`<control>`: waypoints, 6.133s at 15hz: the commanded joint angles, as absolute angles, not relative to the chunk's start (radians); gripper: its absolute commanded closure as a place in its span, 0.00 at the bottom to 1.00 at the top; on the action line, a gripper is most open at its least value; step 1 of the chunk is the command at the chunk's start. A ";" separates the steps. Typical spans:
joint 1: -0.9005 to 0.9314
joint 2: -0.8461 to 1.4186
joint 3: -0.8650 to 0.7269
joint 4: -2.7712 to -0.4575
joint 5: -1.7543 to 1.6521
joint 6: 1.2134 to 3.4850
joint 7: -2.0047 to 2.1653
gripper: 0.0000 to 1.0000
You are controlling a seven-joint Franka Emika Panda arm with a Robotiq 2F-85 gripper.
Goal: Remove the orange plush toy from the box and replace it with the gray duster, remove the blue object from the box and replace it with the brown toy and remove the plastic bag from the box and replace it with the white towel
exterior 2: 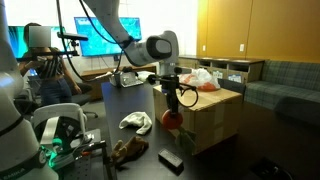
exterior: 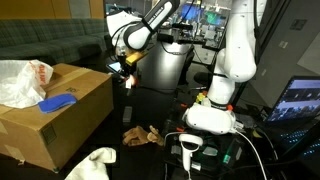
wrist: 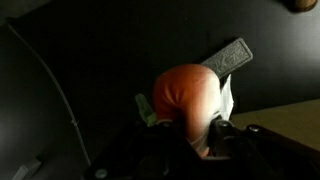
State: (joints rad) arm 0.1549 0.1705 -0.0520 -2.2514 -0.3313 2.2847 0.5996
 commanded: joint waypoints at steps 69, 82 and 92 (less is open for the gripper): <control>0.113 0.824 -0.059 -2.073 0.448 2.766 0.744 0.00; 0.119 0.841 -0.128 -2.009 0.371 2.698 0.760 0.69; 0.172 0.645 -0.161 -2.178 0.201 2.615 0.711 0.69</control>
